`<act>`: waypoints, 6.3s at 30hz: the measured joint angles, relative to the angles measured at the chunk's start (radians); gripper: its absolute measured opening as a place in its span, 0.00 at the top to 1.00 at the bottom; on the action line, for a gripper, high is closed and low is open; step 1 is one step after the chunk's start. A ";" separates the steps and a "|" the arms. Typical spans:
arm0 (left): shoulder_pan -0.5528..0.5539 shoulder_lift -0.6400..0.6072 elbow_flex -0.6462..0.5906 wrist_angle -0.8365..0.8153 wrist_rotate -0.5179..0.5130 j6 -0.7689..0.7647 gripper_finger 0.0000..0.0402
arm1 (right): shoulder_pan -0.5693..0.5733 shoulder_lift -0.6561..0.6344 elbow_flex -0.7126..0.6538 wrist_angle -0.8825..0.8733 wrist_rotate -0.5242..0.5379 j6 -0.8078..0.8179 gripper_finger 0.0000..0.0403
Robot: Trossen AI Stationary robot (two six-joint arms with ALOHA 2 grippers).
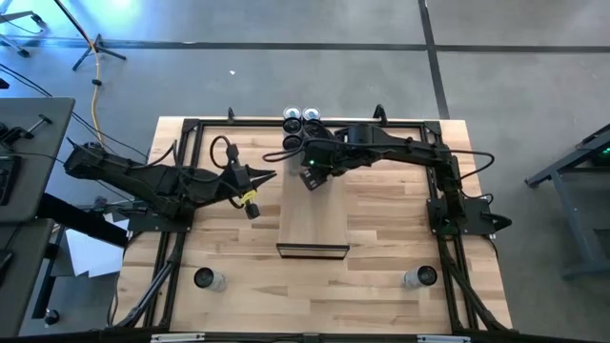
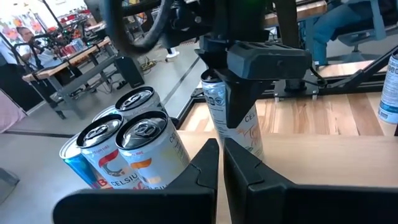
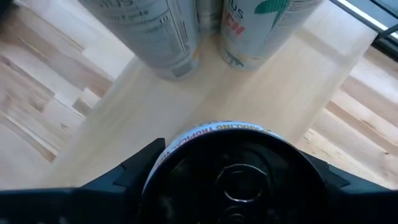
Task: Place canned beverage on shelf
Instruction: Put the white yellow soda can on the shelf aligned with the other white yellow soda can
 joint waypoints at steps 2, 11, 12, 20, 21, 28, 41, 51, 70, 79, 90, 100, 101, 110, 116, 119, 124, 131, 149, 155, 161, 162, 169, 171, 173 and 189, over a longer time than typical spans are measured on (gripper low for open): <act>0.000 0.000 0.000 0.000 0.000 0.003 1.00 | 0.000 0.000 0.000 0.009 -0.004 0.021 0.37; -0.001 0.000 0.000 0.000 0.002 0.000 1.00 | 0.000 0.000 0.000 0.031 -0.016 0.021 0.30; -0.001 0.000 0.000 0.000 0.002 0.000 1.00 | 0.000 0.000 0.000 0.032 -0.022 0.011 0.30; 0.000 0.000 0.000 0.000 0.002 -0.026 1.00 | 0.000 0.000 0.000 0.039 -0.051 -0.135 0.30; 0.000 0.000 0.000 0.001 0.001 -0.027 1.00 | 0.000 0.000 0.000 0.039 -0.052 -0.129 0.30; 0.000 0.000 0.000 0.001 0.001 -0.050 1.00 | 0.000 0.000 0.000 0.039 -0.056 -0.171 0.30; 0.000 0.000 0.000 0.001 0.001 -0.054 1.00 | 0.000 0.000 0.000 0.039 -0.041 -0.148 0.24; 0.000 0.001 0.000 0.000 0.001 -0.095 1.00 | 0.000 0.000 0.000 0.038 -0.041 -0.172 0.02; 0.000 0.001 0.000 0.000 0.001 -0.122 1.00 | -0.019 0.000 0.000 0.034 -0.056 -0.668 0.03; 0.000 0.001 0.000 0.000 0.001 -0.132 1.00 | -0.026 0.000 0.001 0.022 -0.107 -1.019 0.03; -0.001 0.001 0.000 0.000 0.001 -0.149 1.00 | -0.026 0.000 0.001 0.025 -0.158 -1.196 0.03; -0.001 0.001 0.000 0.000 0.001 -0.184 1.00 | -0.044 -0.004 0.012 -0.005 -0.272 -1.301 0.03; -0.001 0.001 0.000 0.000 0.001 -0.184 1.00 | -0.046 -0.005 0.020 -0.008 -0.280 -1.310 0.03; -0.001 0.001 0.001 0.001 0.001 -0.185 1.00 | -0.084 -0.040 0.045 -0.028 -0.429 -1.435 0.03; -0.001 0.001 0.001 0.001 0.001 -0.206 1.00 | -0.115 -0.040 0.047 -0.021 -0.503 -1.527 0.03; -0.001 0.001 0.001 0.001 0.001 -0.211 1.00 | -0.124 -0.040 0.047 -0.011 -0.521 -1.565 0.03; -0.001 0.001 0.001 0.001 0.001 -0.210 1.00 | -0.137 -0.040 0.047 -0.027 -0.524 -1.612 0.03; -0.001 0.001 0.001 0.001 0.001 -0.211 1.00 | -0.150 -0.038 0.032 -0.029 -0.586 -1.605 0.03; -0.001 0.001 0.001 0.000 0.001 -0.211 1.00 | -0.149 -0.039 0.032 0.109 -0.565 -1.546 0.03; -0.001 0.001 0.001 0.000 0.001 -0.210 1.00 | -0.149 -0.039 0.032 0.142 -0.565 -1.546 0.03; -0.001 0.001 0.001 0.000 0.001 -0.210 1.00 | -0.148 -0.039 0.032 0.170 -0.565 -1.546 0.03; -0.001 0.001 0.001 0.000 0.001 -0.210 1.00 | -0.148 -0.039 0.032 0.171 -0.565 -1.546 0.03; -0.001 0.001 0.001 0.000 0.001 -0.212 1.00 | -0.148 -0.039 0.032 0.184 -0.563 -1.436 0.03; -0.001 0.001 0.001 0.000 0.001 -0.218 1.00 | -0.149 -0.039 0.032 0.184 -0.563 -1.426 0.03; -0.001 0.001 0.001 -0.003 0.001 -0.218 1.00 | -0.149 -0.039 0.032 0.183 -0.563 -1.426 0.03; 0.000 0.001 0.000 -0.074 0.033 -0.288 1.00 | -0.149 -0.039 0.032 0.040 -0.524 -1.465 0.03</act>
